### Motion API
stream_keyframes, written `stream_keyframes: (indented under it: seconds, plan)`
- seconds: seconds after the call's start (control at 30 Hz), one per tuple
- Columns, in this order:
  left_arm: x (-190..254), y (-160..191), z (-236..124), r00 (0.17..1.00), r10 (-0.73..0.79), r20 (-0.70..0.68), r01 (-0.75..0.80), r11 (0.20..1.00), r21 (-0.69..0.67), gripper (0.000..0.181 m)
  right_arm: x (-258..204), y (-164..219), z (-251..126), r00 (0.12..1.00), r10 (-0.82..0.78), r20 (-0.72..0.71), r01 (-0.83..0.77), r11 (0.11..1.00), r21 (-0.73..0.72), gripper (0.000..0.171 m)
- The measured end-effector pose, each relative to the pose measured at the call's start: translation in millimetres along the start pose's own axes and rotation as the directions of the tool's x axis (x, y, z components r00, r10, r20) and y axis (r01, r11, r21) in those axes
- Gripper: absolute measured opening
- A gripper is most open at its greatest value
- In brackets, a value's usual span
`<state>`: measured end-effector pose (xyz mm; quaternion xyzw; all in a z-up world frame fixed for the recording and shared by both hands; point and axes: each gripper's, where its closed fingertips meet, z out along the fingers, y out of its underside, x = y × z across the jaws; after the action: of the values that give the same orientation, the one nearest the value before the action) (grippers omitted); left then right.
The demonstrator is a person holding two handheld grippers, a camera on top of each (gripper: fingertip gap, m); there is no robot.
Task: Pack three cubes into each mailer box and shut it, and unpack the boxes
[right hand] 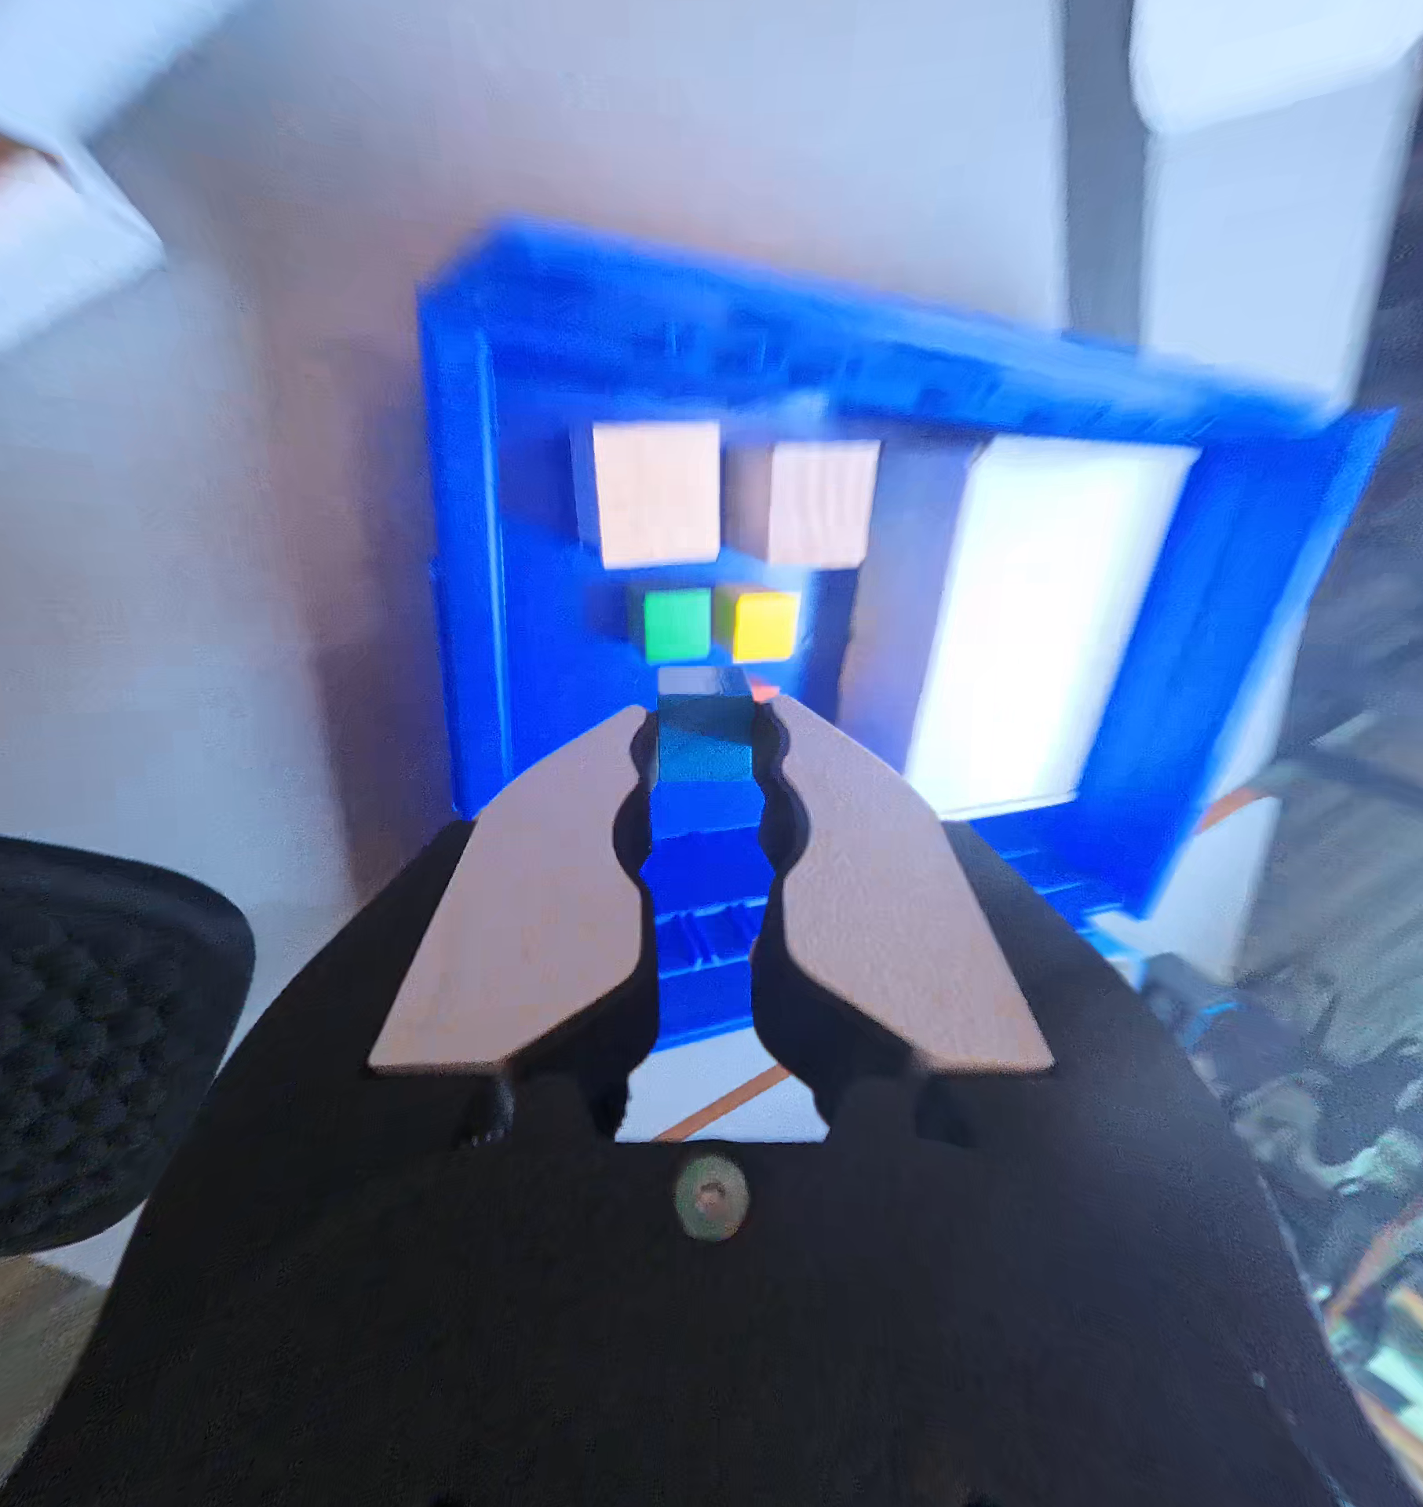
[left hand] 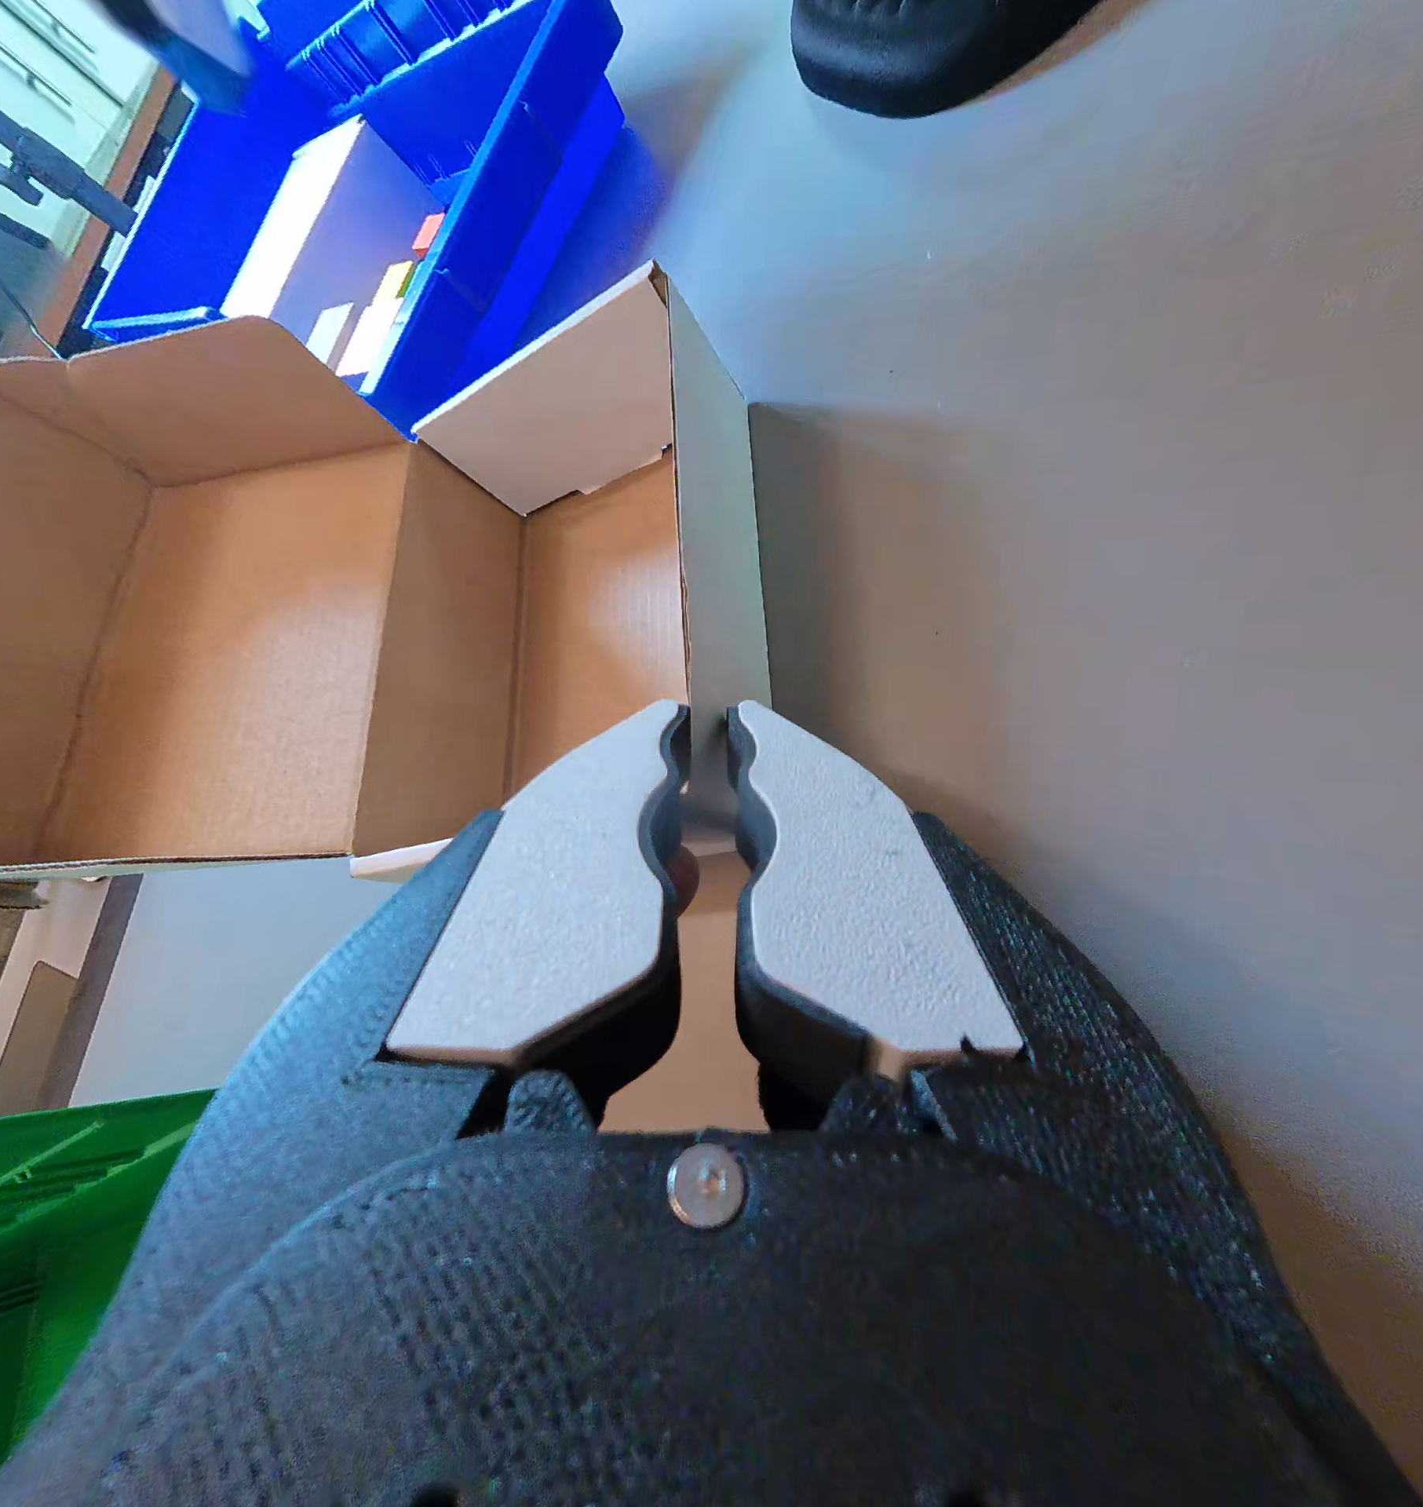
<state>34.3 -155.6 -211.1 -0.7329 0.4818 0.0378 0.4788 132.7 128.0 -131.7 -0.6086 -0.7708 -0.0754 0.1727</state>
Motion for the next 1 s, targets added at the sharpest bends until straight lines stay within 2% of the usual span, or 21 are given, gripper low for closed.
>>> stream_keyframes:
  seconds: [0.17,0.37,0.5,0.57,0.63,0.7,0.77,0.9,1.0]
  plan:
    - [0,0,0,1.0,-0.007,-0.001,0.007,1.0,0.007,0.008,-11,45,71,0.992,0.087,0.096,-0.076,0.991,-0.113,0.022]
    - [0,0,0,1.0,-0.011,-0.005,0.011,1.0,0.017,0.008,-13,59,103,0.99,0.086,0.116,-0.063,0.98,-0.19,0.023]
    - [-1,1,-1,1.0,-0.014,-0.006,0.014,1.0,0.021,0.008,-5,42,84,0.991,0.107,0.083,-0.101,0.992,-0.074,0.036]
    - [-2,1,-1,1.0,-0.014,-0.005,0.014,1.0,0.022,0.008,-7,11,56,0.985,0.134,0.109,-0.146,0.983,0.111,0.038]
    - [-2,2,-1,1.0,-0.01,-0.006,0.01,1.0,0.022,0.008,-24,-29,19,0.961,0.147,0.232,-0.221,0.916,0.335,0.041]
    - [-3,2,-1,1.0,-0.004,-0.003,0.004,1.0,0.017,0.008,-47,-64,-15,0.906,0.121,0.406,-0.329,0.805,0.493,0.044]
    - [-3,3,-2,1.0,0.007,-0.003,-0.007,1.0,0.02,0.009,-63,-88,-31,0.83,0.137,0.541,-0.462,0.712,0.528,0.045]
    - [5,5,-10,0.996,0.033,-0.081,-0.03,0.999,0.043,0.029,-77,-110,-11,0.802,0.233,0.551,-0.546,0.659,0.516,0.045]
    - [-7,-13,-38,0.966,-0.165,-0.198,0.204,0.959,0.197,0.038,-81,-117,-6,0.77,0.284,0.571,-0.607,0.601,0.52,0.04]
